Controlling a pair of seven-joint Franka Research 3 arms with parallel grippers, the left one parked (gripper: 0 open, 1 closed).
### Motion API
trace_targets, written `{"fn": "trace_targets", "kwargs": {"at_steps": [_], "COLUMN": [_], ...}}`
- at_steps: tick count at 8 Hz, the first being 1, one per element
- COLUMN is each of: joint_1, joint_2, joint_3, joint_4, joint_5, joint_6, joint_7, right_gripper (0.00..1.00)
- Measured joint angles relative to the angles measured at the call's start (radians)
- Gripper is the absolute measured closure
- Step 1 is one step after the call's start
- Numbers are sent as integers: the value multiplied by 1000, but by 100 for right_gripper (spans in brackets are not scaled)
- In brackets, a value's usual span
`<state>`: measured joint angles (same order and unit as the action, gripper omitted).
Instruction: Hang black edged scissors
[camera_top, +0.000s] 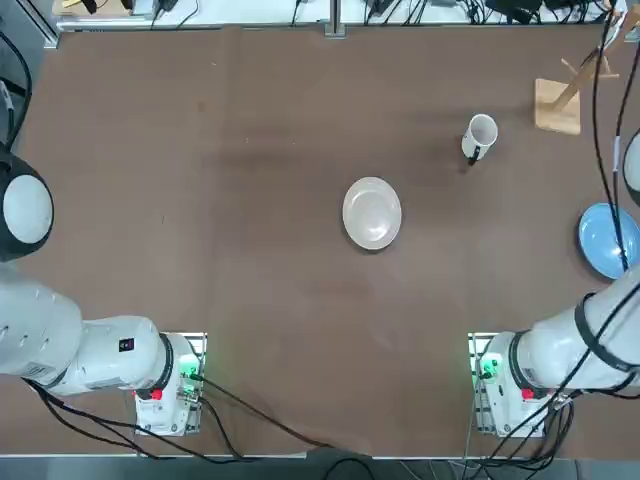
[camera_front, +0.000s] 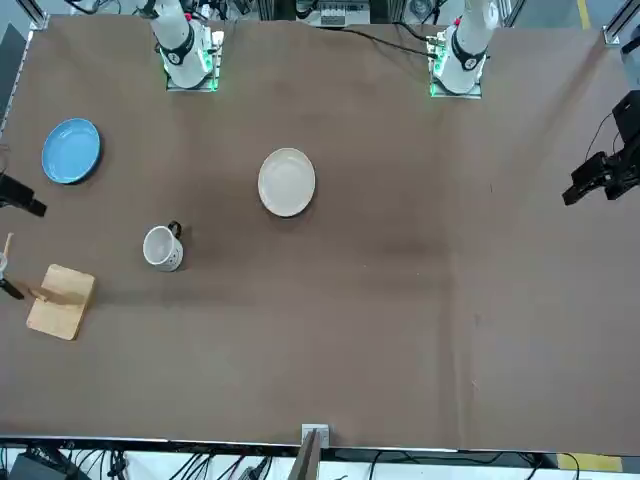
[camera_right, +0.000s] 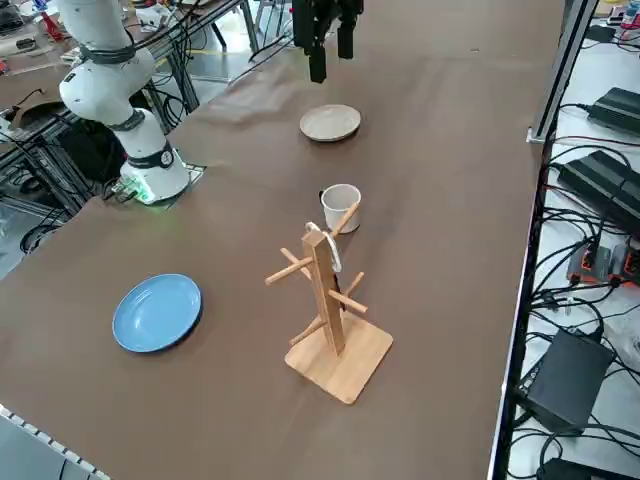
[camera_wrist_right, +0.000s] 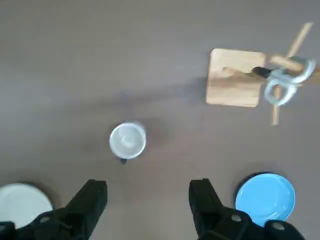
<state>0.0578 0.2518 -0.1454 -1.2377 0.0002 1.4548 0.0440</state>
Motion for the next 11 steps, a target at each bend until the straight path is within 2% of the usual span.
{"fn": "trace_targets", "kwargs": {"at_steps": [2,4,6,9,11], "joint_1": [76,106,101,49,36], "joint_2": [-80,-147,-206,-255,-271], "joint_3": [1,10,22,92,104], "joint_4": [-103,-173,-229,-290,-308], "joint_5": [-16,-30,-31,-31,-31], "joint_6": [0,1,-1,-1,-1], "joint_7": [0,-6,-30,-33,-32], "right_gripper": [0,0,0,0,0]}}
